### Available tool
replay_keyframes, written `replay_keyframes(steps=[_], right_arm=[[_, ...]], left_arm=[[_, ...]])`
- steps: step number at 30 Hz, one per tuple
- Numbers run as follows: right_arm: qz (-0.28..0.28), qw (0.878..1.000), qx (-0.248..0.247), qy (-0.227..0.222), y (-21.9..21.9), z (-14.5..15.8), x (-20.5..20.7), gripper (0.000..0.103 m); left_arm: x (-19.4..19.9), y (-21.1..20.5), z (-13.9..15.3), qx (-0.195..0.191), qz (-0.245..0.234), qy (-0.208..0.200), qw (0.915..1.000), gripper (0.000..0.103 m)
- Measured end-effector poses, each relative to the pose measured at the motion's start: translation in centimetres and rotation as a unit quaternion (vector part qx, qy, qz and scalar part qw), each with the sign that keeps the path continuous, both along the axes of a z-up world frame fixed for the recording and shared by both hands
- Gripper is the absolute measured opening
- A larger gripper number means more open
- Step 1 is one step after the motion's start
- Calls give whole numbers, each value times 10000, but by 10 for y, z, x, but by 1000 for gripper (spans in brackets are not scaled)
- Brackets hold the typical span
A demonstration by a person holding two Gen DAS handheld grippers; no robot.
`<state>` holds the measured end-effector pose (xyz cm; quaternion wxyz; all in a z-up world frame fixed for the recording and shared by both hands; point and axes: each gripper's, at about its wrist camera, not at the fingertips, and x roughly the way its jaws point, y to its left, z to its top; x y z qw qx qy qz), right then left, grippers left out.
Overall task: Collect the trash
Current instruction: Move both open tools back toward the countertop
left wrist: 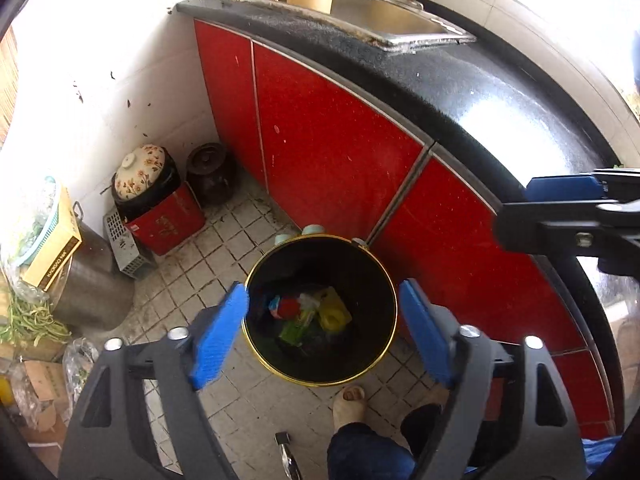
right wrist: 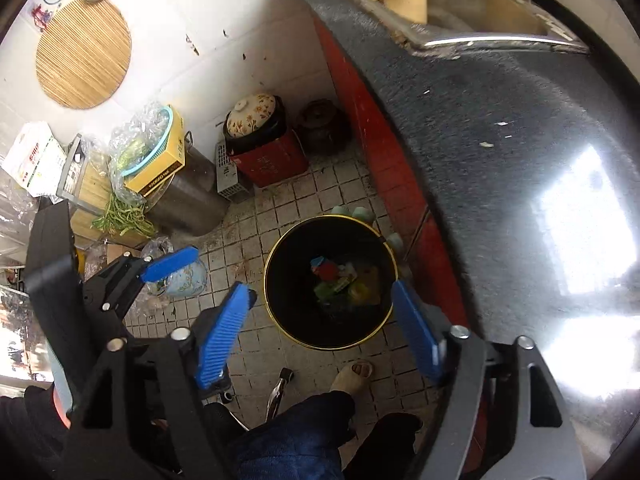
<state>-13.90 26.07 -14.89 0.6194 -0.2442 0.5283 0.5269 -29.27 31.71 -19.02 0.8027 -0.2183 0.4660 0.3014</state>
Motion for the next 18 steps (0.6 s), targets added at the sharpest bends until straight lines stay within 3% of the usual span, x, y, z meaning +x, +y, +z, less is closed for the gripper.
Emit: replay_keyframes(steps=[6,11,14,18], right_arm=[[-465,9977,305,-384,-51,41,29,80],[-1493,9837,550,-839,-143,84,80,80],[-2235,9662,639,-1112,-210,104,110,81],[-3195,9357,544,-1391,-302,117,144,81]], left_arm=[[27,-26,33,228,-318,-166,9991,92],[87,-83,67,404,-1323,-451,9894,92],[135,-130,86,493,-2149,-608,9735,92],[195,-200,108,647,-3261,-814,9396,92]])
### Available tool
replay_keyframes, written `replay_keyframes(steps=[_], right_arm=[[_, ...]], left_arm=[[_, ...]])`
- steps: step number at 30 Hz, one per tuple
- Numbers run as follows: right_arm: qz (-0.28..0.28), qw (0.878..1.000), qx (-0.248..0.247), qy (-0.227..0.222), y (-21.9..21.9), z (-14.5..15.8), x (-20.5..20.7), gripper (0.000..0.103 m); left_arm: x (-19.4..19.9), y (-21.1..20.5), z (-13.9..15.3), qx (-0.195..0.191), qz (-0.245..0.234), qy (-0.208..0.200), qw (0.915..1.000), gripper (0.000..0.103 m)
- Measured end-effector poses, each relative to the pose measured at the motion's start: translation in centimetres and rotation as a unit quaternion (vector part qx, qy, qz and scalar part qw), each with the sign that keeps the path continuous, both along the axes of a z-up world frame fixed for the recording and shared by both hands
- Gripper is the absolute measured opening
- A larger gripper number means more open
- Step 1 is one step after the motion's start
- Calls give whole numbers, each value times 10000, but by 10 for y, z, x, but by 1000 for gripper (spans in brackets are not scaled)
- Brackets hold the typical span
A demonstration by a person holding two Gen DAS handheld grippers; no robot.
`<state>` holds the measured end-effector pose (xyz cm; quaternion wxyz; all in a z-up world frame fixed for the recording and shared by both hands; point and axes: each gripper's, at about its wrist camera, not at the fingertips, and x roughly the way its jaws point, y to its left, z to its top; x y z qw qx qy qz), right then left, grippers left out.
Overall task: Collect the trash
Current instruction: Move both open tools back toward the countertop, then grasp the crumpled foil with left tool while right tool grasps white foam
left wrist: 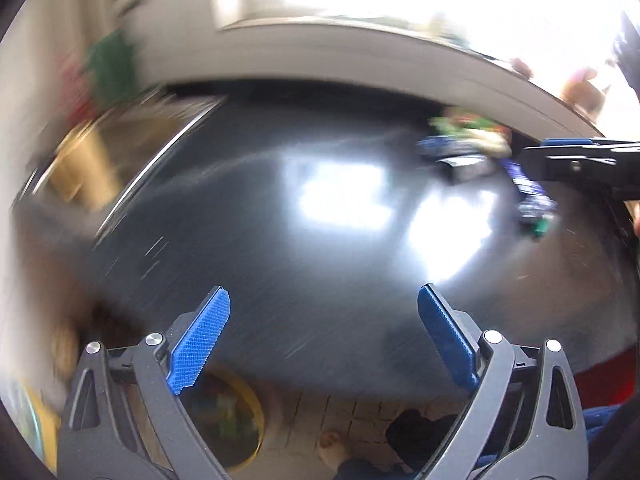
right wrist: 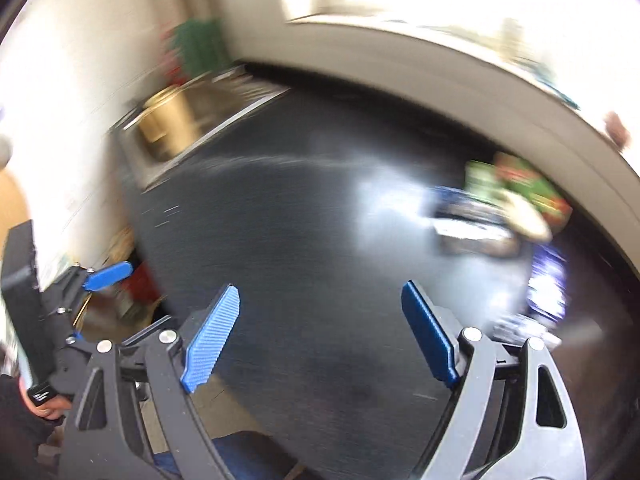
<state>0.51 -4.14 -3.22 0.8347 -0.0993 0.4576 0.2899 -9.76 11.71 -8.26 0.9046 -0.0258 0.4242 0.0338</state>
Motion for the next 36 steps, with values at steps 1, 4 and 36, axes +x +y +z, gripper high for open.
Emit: replay_keyframes(steps=[1,4,36], right_arm=[[-267,9996,8,-50,-25,3,7,81],[-964,9953,-15,-133,-90,7,23,81],[-1008,9888,218,1083,-142,-94,231,75]], left_arm=[[16,-21,5,40,-285,-42,9996,92],[52,-68,12,113,-858,-84,9962,92],[316,-138,-62,384,-2249,713,9710,91]])
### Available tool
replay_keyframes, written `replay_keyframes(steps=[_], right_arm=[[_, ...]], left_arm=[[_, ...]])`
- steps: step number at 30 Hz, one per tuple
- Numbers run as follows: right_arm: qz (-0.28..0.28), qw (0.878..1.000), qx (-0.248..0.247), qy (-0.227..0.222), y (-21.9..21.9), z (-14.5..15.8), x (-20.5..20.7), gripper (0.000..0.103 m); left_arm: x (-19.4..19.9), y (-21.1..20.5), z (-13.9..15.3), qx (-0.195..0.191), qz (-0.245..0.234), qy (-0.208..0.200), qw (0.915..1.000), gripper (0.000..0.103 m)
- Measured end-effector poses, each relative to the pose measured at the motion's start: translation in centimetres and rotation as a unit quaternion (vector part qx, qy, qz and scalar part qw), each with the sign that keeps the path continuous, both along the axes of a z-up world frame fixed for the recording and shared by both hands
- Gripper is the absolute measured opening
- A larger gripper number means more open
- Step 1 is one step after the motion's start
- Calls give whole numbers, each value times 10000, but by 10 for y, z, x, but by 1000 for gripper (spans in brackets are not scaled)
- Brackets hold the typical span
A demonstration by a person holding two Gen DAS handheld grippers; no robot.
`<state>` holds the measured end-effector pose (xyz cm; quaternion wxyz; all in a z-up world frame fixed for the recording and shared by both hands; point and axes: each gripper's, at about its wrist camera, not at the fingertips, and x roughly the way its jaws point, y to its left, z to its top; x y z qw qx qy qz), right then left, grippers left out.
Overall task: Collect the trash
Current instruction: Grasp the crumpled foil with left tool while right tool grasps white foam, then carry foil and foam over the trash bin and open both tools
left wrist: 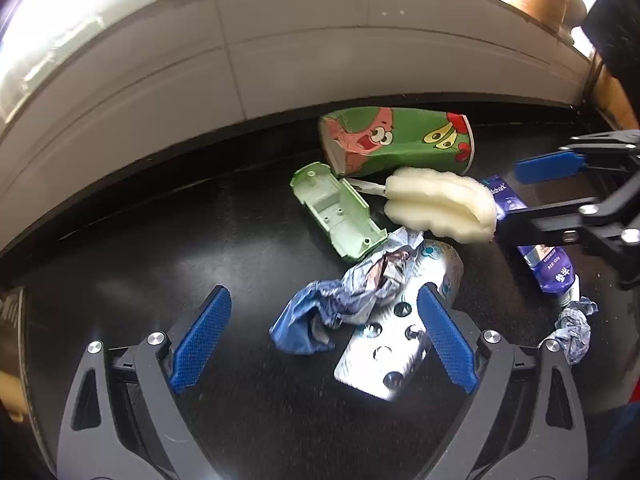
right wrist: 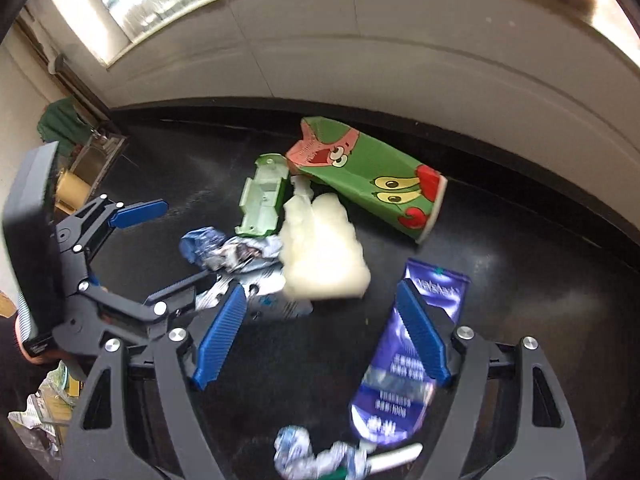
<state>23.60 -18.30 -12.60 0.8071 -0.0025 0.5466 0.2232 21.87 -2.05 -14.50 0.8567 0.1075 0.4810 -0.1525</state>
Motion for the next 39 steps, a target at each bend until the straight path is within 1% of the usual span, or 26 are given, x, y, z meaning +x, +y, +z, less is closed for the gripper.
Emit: replay_keyframes(steps=[2,4,5,7,8,10,11,12,15,18,22,24,28,30,35,39], right_arm=[[25,9999,-20,138,6,-14,15,75],[59,9996,-13,294,11,-27,25,70],[58,9993,-29,376,12,-33,29,65],[83,9987,-9,500,15,-41,33,54],[93,9987,8,510,15,-42,34,48],[124,9988,9,467,16,-40,31,42],[132,9990,28,416,16,-37,27,37],[128,9992,32,377,15,-34,24,33],[93,9997,63,206,8,-20,8,28],[22,9999,113,42,-2,-3,-7,25],[-125,9995,208,-226,-16,23,-37,24],[-167,9990,231,-343,-21,34,-52,24],[-261,9980,299,-501,-31,51,-84,24],[-314,9973,303,-584,-34,58,-103,24],[-369,9966,307,-663,-39,63,-143,24],[-399,9963,297,-708,-39,65,-161,24]], left_arm=[[6,-2,-6,-27,-118,75,9999,89],[11,-4,-14,-25,-235,166,9996,85],[12,-4,-17,-45,-265,201,9994,81],[15,-3,-20,-220,-291,249,9990,72],[15,-2,-21,-262,-293,288,9988,62],[14,-2,-19,-321,-344,301,9984,54],[12,-3,-17,-376,-381,313,9981,48],[10,-4,-14,-352,-384,287,9982,47],[-1,-4,-3,-343,-355,173,9986,44],[-15,-2,10,-393,-203,133,9989,43],[-43,2,30,-421,144,40,9990,43],[-61,6,40,-465,320,-5,9984,43],[-96,6,53,-412,566,-41,9975,43],[-112,5,57,-407,629,-65,9972,43],[-147,4,60,-349,743,-81,9966,43],[-166,3,64,-332,774,-166,9963,43]])
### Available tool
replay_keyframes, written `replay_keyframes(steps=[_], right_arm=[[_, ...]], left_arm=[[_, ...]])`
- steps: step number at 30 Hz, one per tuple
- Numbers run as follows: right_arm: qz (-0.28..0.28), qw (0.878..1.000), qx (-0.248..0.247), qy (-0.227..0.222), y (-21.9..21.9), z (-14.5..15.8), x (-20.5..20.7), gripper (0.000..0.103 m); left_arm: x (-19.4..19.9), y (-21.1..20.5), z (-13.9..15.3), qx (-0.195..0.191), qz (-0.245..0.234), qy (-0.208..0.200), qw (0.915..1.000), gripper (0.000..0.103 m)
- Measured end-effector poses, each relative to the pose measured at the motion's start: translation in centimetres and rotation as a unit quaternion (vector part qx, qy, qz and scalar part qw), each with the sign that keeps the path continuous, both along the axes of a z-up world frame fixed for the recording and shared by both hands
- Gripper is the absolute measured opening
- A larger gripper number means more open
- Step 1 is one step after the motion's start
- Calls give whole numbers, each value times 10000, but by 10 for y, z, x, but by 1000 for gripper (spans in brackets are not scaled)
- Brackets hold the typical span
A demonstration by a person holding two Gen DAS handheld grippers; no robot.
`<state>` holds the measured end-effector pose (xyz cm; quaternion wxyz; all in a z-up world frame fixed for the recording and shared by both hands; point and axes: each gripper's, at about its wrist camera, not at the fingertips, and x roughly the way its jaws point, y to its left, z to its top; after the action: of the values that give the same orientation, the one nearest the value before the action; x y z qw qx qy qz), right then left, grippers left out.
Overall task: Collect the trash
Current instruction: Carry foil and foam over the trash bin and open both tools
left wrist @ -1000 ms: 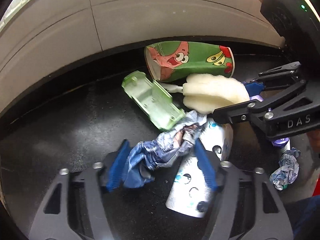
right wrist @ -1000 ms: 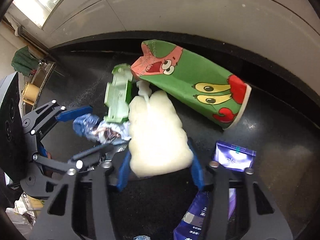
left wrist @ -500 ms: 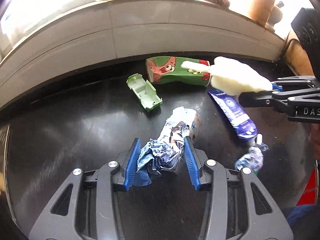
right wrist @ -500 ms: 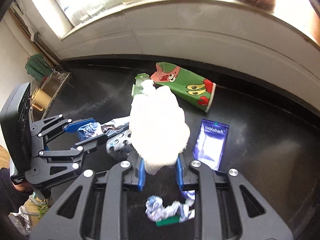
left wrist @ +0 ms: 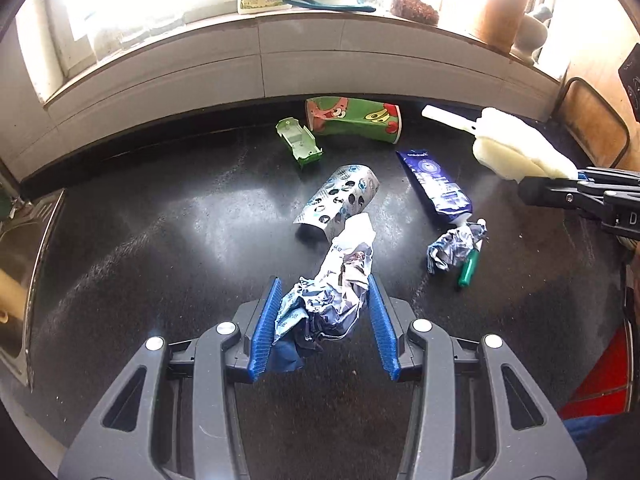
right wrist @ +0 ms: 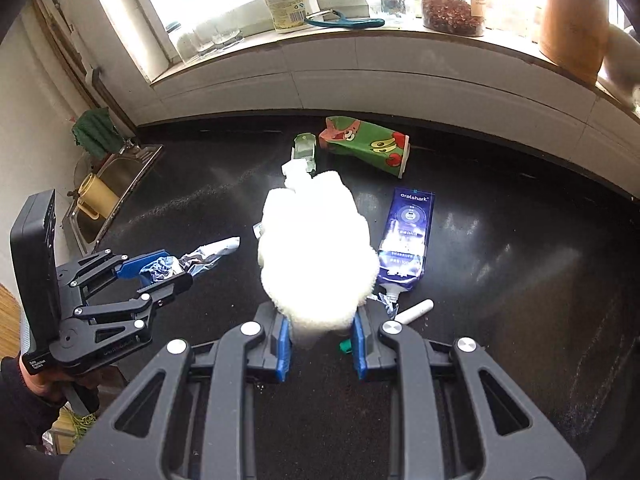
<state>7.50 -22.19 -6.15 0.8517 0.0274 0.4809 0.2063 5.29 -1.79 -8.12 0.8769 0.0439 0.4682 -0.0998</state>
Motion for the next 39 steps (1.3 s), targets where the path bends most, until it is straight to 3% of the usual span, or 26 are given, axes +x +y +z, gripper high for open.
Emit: replay_keyframes(steps=[12,19,26,34,39], right_arm=[[196,9995,-31,-260,22,16,-22,24],[1096,9935,-44,-314,96,21,-34,24],[2405,9702,22,-285,206,17,-64,24],[3765,9264,47,4,320,-1,-135,24],[4300,9023,-87,301,372,-22,-180,24]], left_arm=[[-34,26,18,87,359,-270,9990,43],[-78,87,31,84,1263,-442,9910,43],[-157,165,29,338,2475,-384,9675,43],[-263,239,2,421,3707,-1,9278,43],[-318,269,-24,222,4282,247,9031,43]])
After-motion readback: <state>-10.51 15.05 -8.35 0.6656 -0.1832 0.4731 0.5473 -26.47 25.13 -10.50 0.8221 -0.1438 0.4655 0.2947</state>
